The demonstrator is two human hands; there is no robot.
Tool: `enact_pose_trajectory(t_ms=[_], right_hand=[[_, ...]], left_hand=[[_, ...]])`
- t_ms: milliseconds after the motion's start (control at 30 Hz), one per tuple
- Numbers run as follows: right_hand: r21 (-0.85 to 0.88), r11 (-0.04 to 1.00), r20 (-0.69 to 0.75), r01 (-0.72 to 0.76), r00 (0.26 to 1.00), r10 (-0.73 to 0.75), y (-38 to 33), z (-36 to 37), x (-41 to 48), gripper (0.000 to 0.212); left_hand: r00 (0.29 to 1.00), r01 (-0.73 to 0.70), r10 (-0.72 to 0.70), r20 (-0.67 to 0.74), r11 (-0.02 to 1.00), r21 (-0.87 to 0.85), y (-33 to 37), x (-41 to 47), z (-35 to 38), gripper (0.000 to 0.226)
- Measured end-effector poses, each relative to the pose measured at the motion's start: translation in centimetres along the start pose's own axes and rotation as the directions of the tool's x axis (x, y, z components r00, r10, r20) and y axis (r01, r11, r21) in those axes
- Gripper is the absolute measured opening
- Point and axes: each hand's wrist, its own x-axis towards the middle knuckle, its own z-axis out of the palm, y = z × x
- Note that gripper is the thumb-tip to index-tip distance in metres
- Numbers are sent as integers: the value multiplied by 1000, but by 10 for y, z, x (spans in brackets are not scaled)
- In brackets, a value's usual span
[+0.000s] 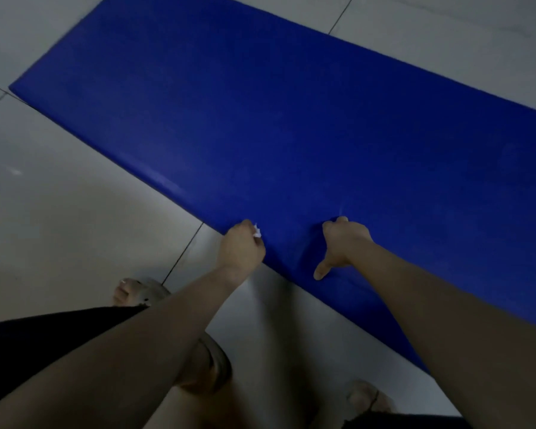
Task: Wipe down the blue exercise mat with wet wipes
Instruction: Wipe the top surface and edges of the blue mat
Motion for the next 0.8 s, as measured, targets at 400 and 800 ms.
enact_pose_trajectory(t_ms=[400, 800], right_hand=[[195, 968, 6, -156, 987, 158, 13, 56, -45, 102], [52, 993, -103, -108, 988, 113, 42, 82, -89, 83]], left_hand=[[996, 42, -29, 83, 986, -161, 50, -61, 50, 25], [685, 717, -373, 626, 194, -669, 42, -38, 22, 41]])
